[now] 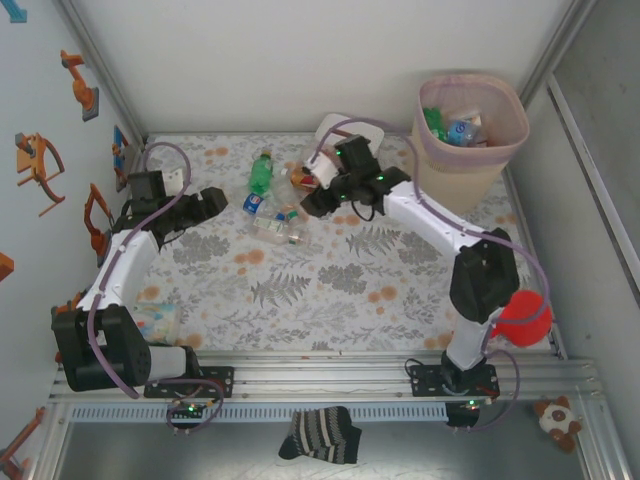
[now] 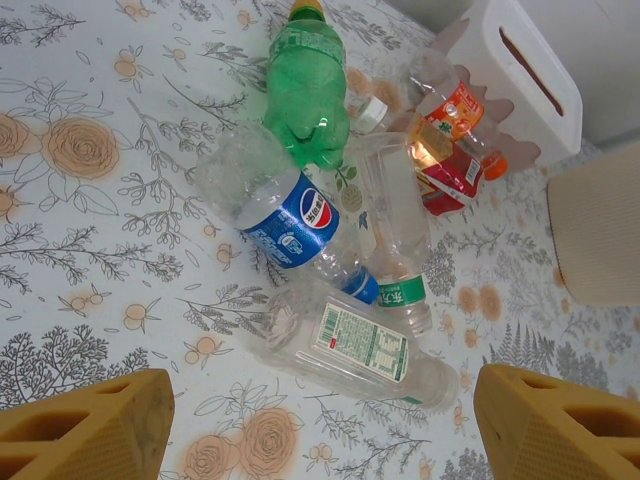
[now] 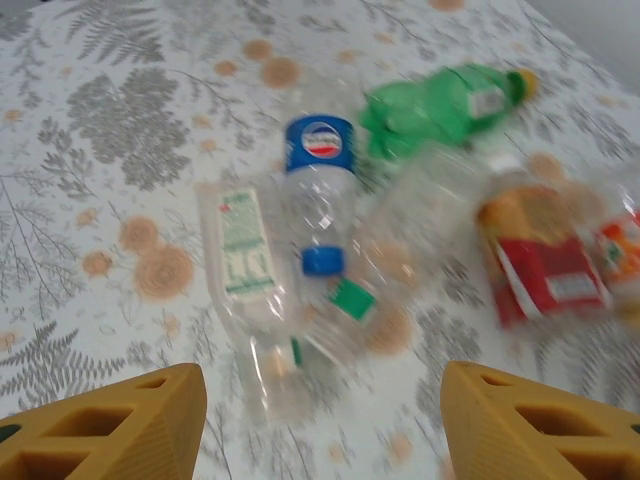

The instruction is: Put the plastic bottles in the bin

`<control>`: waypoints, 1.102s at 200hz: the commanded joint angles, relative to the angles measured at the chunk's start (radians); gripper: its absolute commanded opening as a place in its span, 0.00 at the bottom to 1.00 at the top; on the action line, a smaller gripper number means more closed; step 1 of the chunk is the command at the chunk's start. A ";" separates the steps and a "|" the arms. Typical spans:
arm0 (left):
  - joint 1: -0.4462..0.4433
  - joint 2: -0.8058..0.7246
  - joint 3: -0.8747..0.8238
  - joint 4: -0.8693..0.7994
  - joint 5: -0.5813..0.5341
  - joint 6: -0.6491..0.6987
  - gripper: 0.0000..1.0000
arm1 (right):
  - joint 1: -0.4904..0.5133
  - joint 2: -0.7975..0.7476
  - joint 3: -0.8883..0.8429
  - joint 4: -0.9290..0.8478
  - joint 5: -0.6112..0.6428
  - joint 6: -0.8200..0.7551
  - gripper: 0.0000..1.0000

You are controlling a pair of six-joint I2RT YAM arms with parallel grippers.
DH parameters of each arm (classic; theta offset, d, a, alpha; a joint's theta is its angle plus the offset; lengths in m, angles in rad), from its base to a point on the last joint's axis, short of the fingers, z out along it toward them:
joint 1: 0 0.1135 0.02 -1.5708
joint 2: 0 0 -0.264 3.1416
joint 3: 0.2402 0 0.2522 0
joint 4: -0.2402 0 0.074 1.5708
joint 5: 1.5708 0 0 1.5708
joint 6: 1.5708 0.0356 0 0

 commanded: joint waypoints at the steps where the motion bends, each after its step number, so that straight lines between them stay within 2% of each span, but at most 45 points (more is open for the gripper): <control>1: 0.003 -0.008 0.029 -0.022 0.000 0.021 0.78 | 0.053 0.087 0.019 0.131 0.009 -0.030 0.62; 48: 0.005 -0.005 0.030 -0.023 0.003 0.020 0.78 | 0.127 0.273 0.099 0.180 0.065 -0.030 0.62; 96: 0.005 -0.006 0.028 -0.021 0.002 0.020 0.78 | 0.144 0.380 0.134 0.197 0.101 -0.034 0.65; 189: 0.006 0.003 0.031 -0.020 0.014 0.012 0.78 | 0.157 0.437 0.136 0.176 0.089 -0.060 0.65; 220: 0.006 0.000 0.032 -0.019 0.013 0.012 0.79 | 0.160 0.421 0.136 0.177 0.090 -0.059 0.58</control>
